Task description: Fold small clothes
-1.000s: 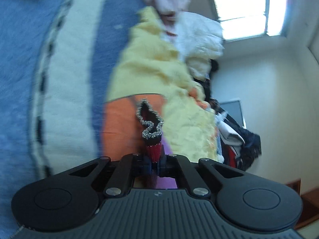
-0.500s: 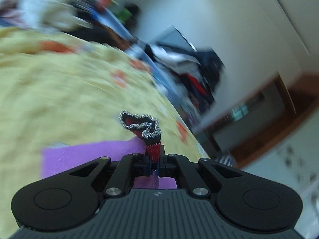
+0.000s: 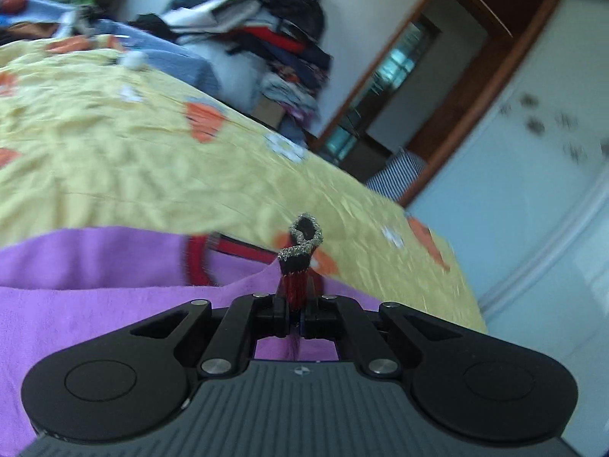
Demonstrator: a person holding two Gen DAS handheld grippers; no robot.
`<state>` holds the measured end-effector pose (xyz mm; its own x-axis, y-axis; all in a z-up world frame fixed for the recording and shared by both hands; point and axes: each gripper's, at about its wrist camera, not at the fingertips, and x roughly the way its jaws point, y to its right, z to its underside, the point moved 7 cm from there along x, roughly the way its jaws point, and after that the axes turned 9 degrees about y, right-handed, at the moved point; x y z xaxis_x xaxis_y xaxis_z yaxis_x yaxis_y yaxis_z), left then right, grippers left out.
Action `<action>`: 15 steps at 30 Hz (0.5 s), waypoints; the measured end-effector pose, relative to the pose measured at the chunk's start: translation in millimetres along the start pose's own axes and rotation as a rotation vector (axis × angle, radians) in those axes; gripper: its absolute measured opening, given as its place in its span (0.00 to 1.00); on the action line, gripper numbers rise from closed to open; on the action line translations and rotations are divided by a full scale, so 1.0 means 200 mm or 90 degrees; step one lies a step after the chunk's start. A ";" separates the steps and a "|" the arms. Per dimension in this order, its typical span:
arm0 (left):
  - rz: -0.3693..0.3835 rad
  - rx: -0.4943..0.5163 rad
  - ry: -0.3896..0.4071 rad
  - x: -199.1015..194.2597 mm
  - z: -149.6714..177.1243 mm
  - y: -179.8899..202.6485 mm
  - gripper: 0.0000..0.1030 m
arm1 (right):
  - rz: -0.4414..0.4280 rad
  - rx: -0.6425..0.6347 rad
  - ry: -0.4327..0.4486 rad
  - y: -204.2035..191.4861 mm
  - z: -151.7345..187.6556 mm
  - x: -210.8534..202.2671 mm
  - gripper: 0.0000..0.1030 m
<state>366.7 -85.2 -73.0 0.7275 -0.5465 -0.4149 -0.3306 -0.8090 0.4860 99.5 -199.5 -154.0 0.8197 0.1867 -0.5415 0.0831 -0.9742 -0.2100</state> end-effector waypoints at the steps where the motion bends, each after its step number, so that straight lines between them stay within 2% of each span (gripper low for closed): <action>1: 0.007 0.008 -0.011 0.04 0.03 0.05 0.03 | 0.004 0.005 0.001 0.02 0.00 -0.01 0.34; 7: 0.031 0.081 -0.052 0.15 0.21 0.34 0.03 | 0.013 0.042 0.006 0.11 0.02 -0.04 0.34; 15: 0.053 0.076 -0.085 0.29 0.32 0.49 0.03 | 0.018 0.045 0.018 0.11 0.03 -0.05 0.34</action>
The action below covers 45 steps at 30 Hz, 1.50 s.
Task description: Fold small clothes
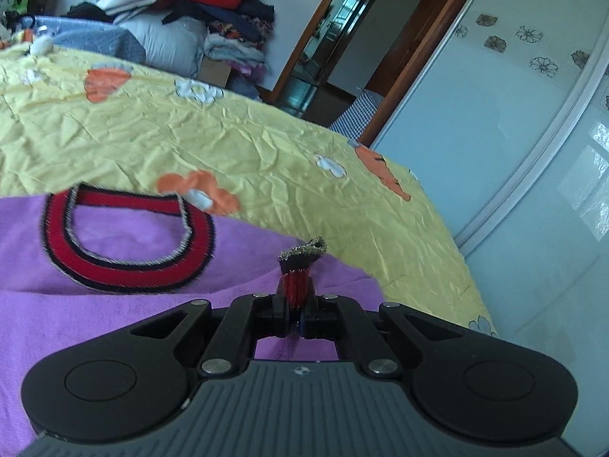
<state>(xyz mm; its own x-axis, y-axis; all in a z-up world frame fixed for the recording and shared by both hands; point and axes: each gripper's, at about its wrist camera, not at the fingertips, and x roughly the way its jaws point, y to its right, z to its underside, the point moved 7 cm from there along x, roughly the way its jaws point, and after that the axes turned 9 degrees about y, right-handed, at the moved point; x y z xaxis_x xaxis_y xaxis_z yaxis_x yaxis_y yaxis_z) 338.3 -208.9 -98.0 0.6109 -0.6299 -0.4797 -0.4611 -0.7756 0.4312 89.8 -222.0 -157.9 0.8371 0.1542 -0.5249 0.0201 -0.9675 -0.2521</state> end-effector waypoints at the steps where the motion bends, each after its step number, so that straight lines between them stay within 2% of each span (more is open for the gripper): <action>1: 0.009 -0.005 -0.011 0.02 0.01 0.01 0.03 | -0.001 0.003 0.001 0.00 0.00 0.00 0.34; 4: 0.008 0.005 -0.033 0.06 0.08 0.03 0.04 | -0.005 0.006 0.003 0.00 0.00 0.00 0.34; 6: 0.015 -0.005 -0.055 0.07 0.13 0.00 0.06 | -0.010 0.011 -0.002 0.00 -0.01 0.00 0.38; 9: 0.069 -0.048 -0.083 0.03 0.17 -0.05 0.08 | -0.006 0.011 0.021 0.02 -0.07 -0.03 0.39; 11: 0.117 -0.066 -0.087 -0.07 0.16 -0.08 0.27 | 0.012 0.001 0.051 0.07 -0.14 -0.05 0.39; 12: 0.139 -0.083 -0.081 -0.13 0.15 -0.11 0.41 | 0.019 0.001 0.060 0.10 -0.19 -0.05 0.39; 13: 0.151 -0.096 -0.067 -0.20 0.13 -0.15 0.49 | 0.023 0.003 0.064 0.13 -0.23 -0.04 0.39; 14: 0.148 -0.100 -0.052 -0.28 0.11 -0.20 0.51 | 0.028 0.007 0.069 0.17 -0.28 -0.02 0.39; 16: 0.109 -0.100 -0.026 -0.41 0.06 -0.34 0.54 | 0.030 0.028 0.076 0.26 -0.38 0.06 0.40; 18: 0.039 -0.090 -0.004 -0.53 0.03 -0.53 0.61 | 0.022 0.070 0.062 0.36 -0.45 0.18 0.46; 20: -0.025 -0.096 0.008 -0.63 0.02 -0.73 0.67 | -0.011 0.123 0.051 0.45 -0.51 0.29 0.46; 23: -0.109 -0.107 0.018 -0.73 0.02 -0.99 0.74 | -0.011 0.178 0.017 0.57 -0.54 0.46 0.46; 25: -0.134 -0.127 0.021 -0.78 0.02 -1.14 0.76 | -0.027 0.210 -0.001 0.61 -0.55 0.54 0.44; 27: -0.165 -0.153 0.024 -0.82 0.02 -1.26 0.76 | -0.033 0.207 -0.002 0.60 -0.56 0.60 0.35; 28: -0.163 -0.175 0.033 -0.84 0.00 -1.31 0.76 | -0.037 0.203 -0.007 0.60 -0.56 0.62 0.28; 29: -0.151 -0.199 0.048 -0.88 -0.02 -1.35 0.76 | -0.042 0.194 -0.020 0.57 -0.56 0.65 0.06; 32: -0.138 -0.236 0.080 -0.98 -0.08 -1.41 0.80 | -0.033 0.109 -0.011 0.49 -0.58 0.64 0.06; 35: -0.118 -0.222 0.084 -1.01 -0.12 -1.36 0.83 | -0.037 0.084 0.032 0.44 -0.63 0.56 0.05; 39: -0.061 -0.197 0.056 -0.90 -0.08 -1.22 0.85 | -0.028 0.054 0.069 0.43 -0.71 0.47 0.05; 41: -0.060 -0.186 0.032 -0.82 -0.03 -1.18 0.85 | -0.004 0.036 0.069 0.44 -0.73 0.47 0.05; 43: -0.081 -0.182 0.001 -0.73 0.03 -1.19 0.85 | 0.036 0.012 0.059 0.47 -0.69 0.48 0.05; 45: -0.074 -0.187 -0.016 -0.69 0.08 -1.21 0.85 | 0.075 -0.003 0.042 0.53 -0.64 0.51 0.05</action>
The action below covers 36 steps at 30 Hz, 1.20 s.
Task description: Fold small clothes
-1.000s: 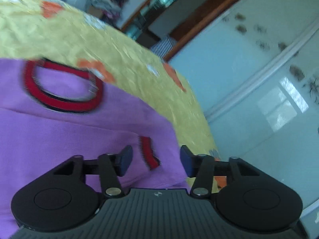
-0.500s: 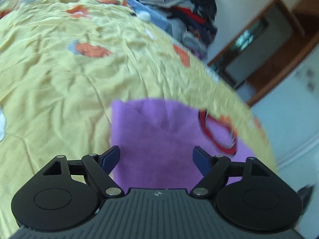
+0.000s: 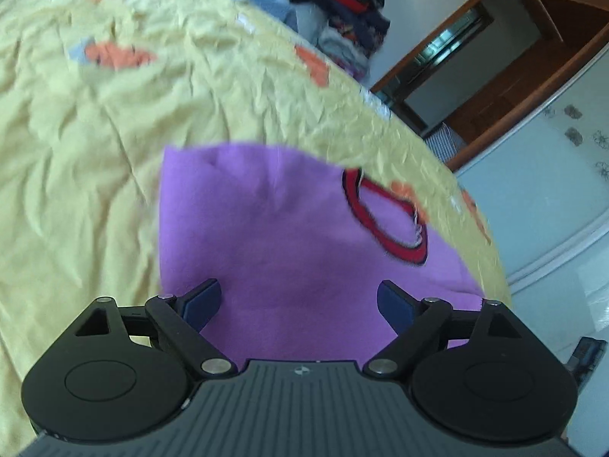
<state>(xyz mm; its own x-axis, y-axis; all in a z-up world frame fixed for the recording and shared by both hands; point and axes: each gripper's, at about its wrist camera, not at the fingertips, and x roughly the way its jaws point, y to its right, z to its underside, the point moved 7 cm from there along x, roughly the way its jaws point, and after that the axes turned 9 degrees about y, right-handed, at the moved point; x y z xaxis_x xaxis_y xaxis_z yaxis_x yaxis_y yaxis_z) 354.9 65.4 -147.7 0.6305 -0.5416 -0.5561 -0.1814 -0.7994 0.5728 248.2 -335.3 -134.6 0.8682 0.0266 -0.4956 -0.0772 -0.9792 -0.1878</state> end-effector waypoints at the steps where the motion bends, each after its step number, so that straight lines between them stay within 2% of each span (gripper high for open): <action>1: 0.004 0.004 0.000 0.00 0.01 -0.02 0.85 | 0.006 0.000 -0.010 0.02 0.03 0.02 0.05; 5: 0.018 -0.019 0.003 0.01 0.01 -0.06 0.85 | 0.011 0.003 -0.029 0.06 0.08 0.05 0.05; 6: 0.026 -0.041 0.007 -0.02 -0.01 -0.07 0.86 | 0.018 -0.003 -0.035 0.05 0.07 0.05 0.10; 8: 0.066 -0.073 0.042 -0.10 -0.06 -0.05 0.91 | 0.051 -0.023 -0.016 0.05 0.03 0.00 0.16; 9: 0.078 -0.081 0.063 -0.14 -0.10 -0.05 0.96 | 0.046 -0.038 -0.002 0.02 0.01 -0.03 0.16; 11: 0.084 -0.073 0.087 -0.18 -0.14 -0.04 0.98 | 0.028 -0.051 0.019 -0.03 -0.03 -0.07 0.16; 13: 0.065 -0.044 0.077 -0.16 -0.17 -0.04 0.98 | 0.001 -0.080 0.030 -0.11 -0.03 -0.08 0.16; 15: 0.039 -0.006 0.042 -0.08 -0.18 -0.03 0.97 | -0.021 -0.102 0.012 -0.18 -0.01 -0.05 0.16; 17: -0.014 0.037 0.021 0.01 -0.19 -0.05 0.93 | -0.051 -0.123 0.001 -0.27 0.03 -0.02 0.16; 19: -0.059 0.070 -0.013 0.13 -0.17 -0.11 0.88 | -0.071 -0.150 -0.014 -0.34 0.09 0.01 0.21; 20: -0.062 0.100 0.003 0.14 -0.18 -0.11 0.89 | -0.048 -0.174 -0.054 -0.36 0.14 0.06 0.27; 22: -0.094 0.163 0.000 0.18 -0.19 -0.10 0.88 | -0.033 -0.188 -0.053 -0.36 0.15 0.07 0.29; 24: -0.101 0.185 -0.018 0.19 -0.20 -0.06 0.84 | -0.014 -0.186 -0.050 -0.39 0.11 0.02 0.30; 26: -0.072 0.174 -0.013 0.13 -0.24 -0.04 0.85 | -0.068 -0.210 -0.027 -0.54 0.10 -0.05 0.31; 27: -0.066 0.163 -0.011 0.10 -0.26 -0.04 0.92 | -0.104 -0.223 -0.009 -0.64 0.11 -0.11 0.37; 28: -0.064 0.153 -0.010 0.07 -0.28 -0.05 0.96 | -0.137 -0.239 0.009 -0.74 0.13 -0.15 0.44; 29: -0.065 0.148 -0.012 0.05 -0.29 -0.06 0.96 | -0.179 -0.266 0.025 -0.87 0.15 -0.19 0.66; 30: -0.070 0.142 -0.018 0.04 -0.30 -0.08 0.93 | -0.212 -0.287 0.039 -0.98 0.18 -0.23 0.75; 32: -0.066 0.115 -0.039 0.04 -0.30 -0.12 0.84 | -0.267 -0.325 0.059 -1.19 0.23 -0.26 0.75; 34: -0.071 0.082 -0.069 0.07 -0.30 -0.17 0.63 | -0.297 -0.367 0.076 -1.38 0.27 -0.27 0.74; 36: -0.061 0.057 -0.094 0.12 -0.30 -0.21 0.56 | -0.311 -0.430 0.083 -1.53 0.34 -0.24 0.74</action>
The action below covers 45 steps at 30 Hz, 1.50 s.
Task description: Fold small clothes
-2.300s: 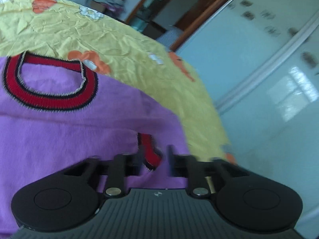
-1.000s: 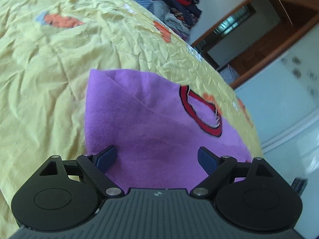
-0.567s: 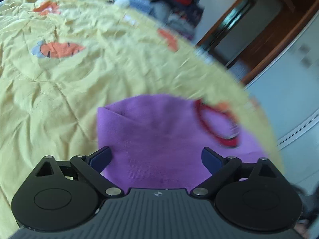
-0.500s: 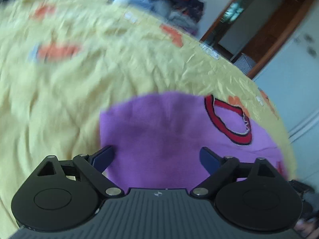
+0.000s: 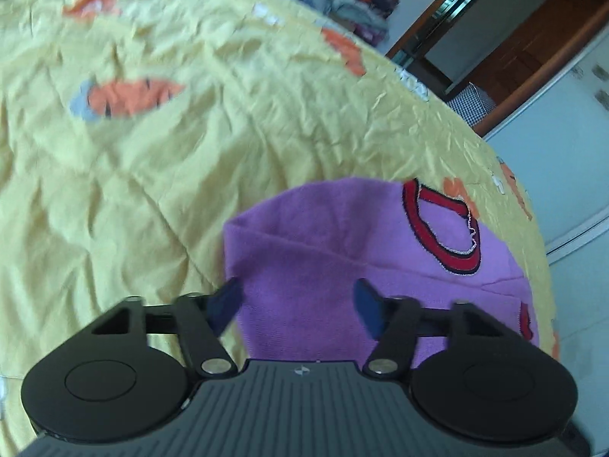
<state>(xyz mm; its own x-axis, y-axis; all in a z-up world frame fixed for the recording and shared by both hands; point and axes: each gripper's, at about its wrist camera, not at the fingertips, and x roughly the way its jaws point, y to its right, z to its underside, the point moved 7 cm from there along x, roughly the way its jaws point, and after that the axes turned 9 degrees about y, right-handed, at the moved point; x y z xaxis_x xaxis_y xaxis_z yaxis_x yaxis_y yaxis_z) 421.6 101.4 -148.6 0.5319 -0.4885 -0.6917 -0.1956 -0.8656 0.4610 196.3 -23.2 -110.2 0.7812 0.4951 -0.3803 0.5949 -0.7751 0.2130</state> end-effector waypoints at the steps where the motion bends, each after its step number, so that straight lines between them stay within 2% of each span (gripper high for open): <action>1: 0.003 -0.011 -0.011 0.02 0.00 -0.01 0.55 | 0.004 -0.035 -0.004 -0.05 -0.01 0.04 0.74; 5: 0.022 -0.034 -0.012 0.07 -0.04 -0.02 0.52 | 0.006 -0.154 -0.009 -0.17 -0.01 0.21 0.74; 6: 0.014 -0.036 -0.009 0.09 -0.05 -0.02 0.29 | -0.003 -0.183 -0.010 -0.21 0.00 0.25 0.66; 7: -0.005 -0.019 -0.011 0.11 -0.06 -0.03 0.03 | -0.010 -0.208 -0.020 -0.23 0.02 0.29 0.52; 8: -0.019 0.008 -0.006 0.13 -0.06 -0.02 0.03 | 0.006 -0.235 -0.044 -0.24 0.04 0.35 0.05; 9: -0.025 0.030 0.001 0.14 -0.07 -0.01 0.06 | 0.020 -0.236 -0.044 -0.23 0.03 0.38 0.03; 11: -0.058 0.077 0.017 0.15 -0.09 0.01 0.09 | 0.046 -0.163 -0.029 -0.17 -0.02 0.38 0.03; 12: -0.066 0.100 0.023 0.16 -0.09 0.02 0.10 | 0.067 -0.144 -0.023 -0.13 -0.04 0.37 0.03; 13: -0.077 0.126 0.030 0.17 -0.09 0.03 0.11 | 0.065 -0.140 -0.030 -0.13 -0.05 0.35 0.03; 14: -0.084 0.149 0.037 0.18 -0.10 0.05 0.11 | 0.030 -0.137 -0.046 -0.16 -0.03 0.33 0.04; 15: -0.087 0.162 0.042 0.18 -0.10 0.06 0.11 | -0.024 -0.147 -0.085 -0.23 0.01 0.32 0.05; 16: -0.091 0.171 0.046 0.19 -0.11 0.07 0.11 | -0.044 -0.171 -0.118 -0.27 0.05 0.32 0.07; 17: -0.098 0.184 0.050 0.20 -0.11 0.08 0.11 | -0.017 -0.213 -0.110 -0.30 0.06 0.29 0.12; 18: -0.103 0.195 0.051 0.20 -0.12 0.08 0.11 | -0.005 -0.228 -0.103 -0.31 0.06 0.26 0.26; 19: -0.114 0.202 0.050 0.20 -0.13 0.08 0.11 | -0.012 -0.201 -0.091 -0.31 0.03 0.23 0.30; 21: -0.168 0.223 0.064 0.16 -0.16 0.07 0.08 | -0.043 -0.088 -0.078 -0.28 -0.02 0.21 0.32; 22: -0.153 0.218 0.077 0.12 -0.18 0.07 0.11 | -0.049 -0.048 -0.070 -0.27 -0.04 0.22 0.32; 24: -0.084 0.185 0.088 0.01 -0.18 0.09 0.11 | -0.049 0.021 -0.062 -0.24 -0.05 0.26 0.32; 25: -0.043 0.175 0.089 -0.04 -0.18 0.12 0.11 | -0.068 0.070 -0.072 -0.23 -0.03 0.29 0.32; 26: 0.011 0.167 0.078 -0.07 -0.15 0.16 0.11 | -0.084 0.130 -0.095 -0.22 -0.01 0.34 0.32; 27: 0.048 0.162 0.058 -0.08 -0.12 0.19 0.16 | -0.108 0.187 -0.127 -0.23 0.03 0.38 0.35; 28: 0.063 0.166 0.035 -0.08 -0.09 0.21 0.17 | -0.125 0.211 -0.104 -0.23 0.02 0.39 0.35; 30: 0.085 0.190 -0.019 -0.02 0.00 0.25 0.17 | -0.182 0.253 -0.109 -0.28 0.01 0.40 0.35; 32: 0.052 0.220 -0.067 0.09 0.09 0.23 0.17 | -0.185 0.207 -0.103 -0.37 0.00 0.38 0.35; 33: 0.034 0.226 -0.057 0.12 0.10 0.20 0.19 | -0.176 0.180 -0.101 -0.40 0.00 0.38 0.35; 35: 0.041 0.202 -0.049 0.14 0.07 0.17 0.18 | -0.195 0.181 -0.107 -0.44 -0.01 0.37 0.35; 37: 0.003 0.196 -0.033 0.15 0.03 0.12 0.11 | -0.214 0.182 -0.110 -0.44 -0.01 0.36 0.35; 38: -0.001 0.183 -0.035 0.14 0.01 0.10 0.11 | -0.224 0.210 -0.101 -0.41 -0.02 0.34 0.35; 40: -0.009 0.190 -0.018 0.10 -0.02 0.10 0.11 | -0.169 0.295 -0.061 -0.26 -0.02 0.32 0.33; 42: 0.028 0.188 -0.005 0.04 -0.03 0.13 0.26 | -0.128 0.357 -0.075 -0.15 0.01 0.35 0.35; 43: 0.049 0.188 -0.007 0.03 -0.03 0.15 0.30 | -0.133 0.379 -0.077 -0.13 0.03 0.36 0.35; 45: 0.062 0.189 -0.023 0.04 -0.03 0.15 0.30 | -0.122 0.411 -0.066 -0.09 0.06 0.38 0.35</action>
<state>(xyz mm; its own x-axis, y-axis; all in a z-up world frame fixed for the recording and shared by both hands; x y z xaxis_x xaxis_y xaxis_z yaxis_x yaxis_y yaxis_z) 425.2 72.5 -137.1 0.4710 -0.5694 -0.6738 -0.4785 -0.8066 0.3471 243.5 23.3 -153.0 0.6320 0.6312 -0.4496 0.4630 -0.7728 -0.4341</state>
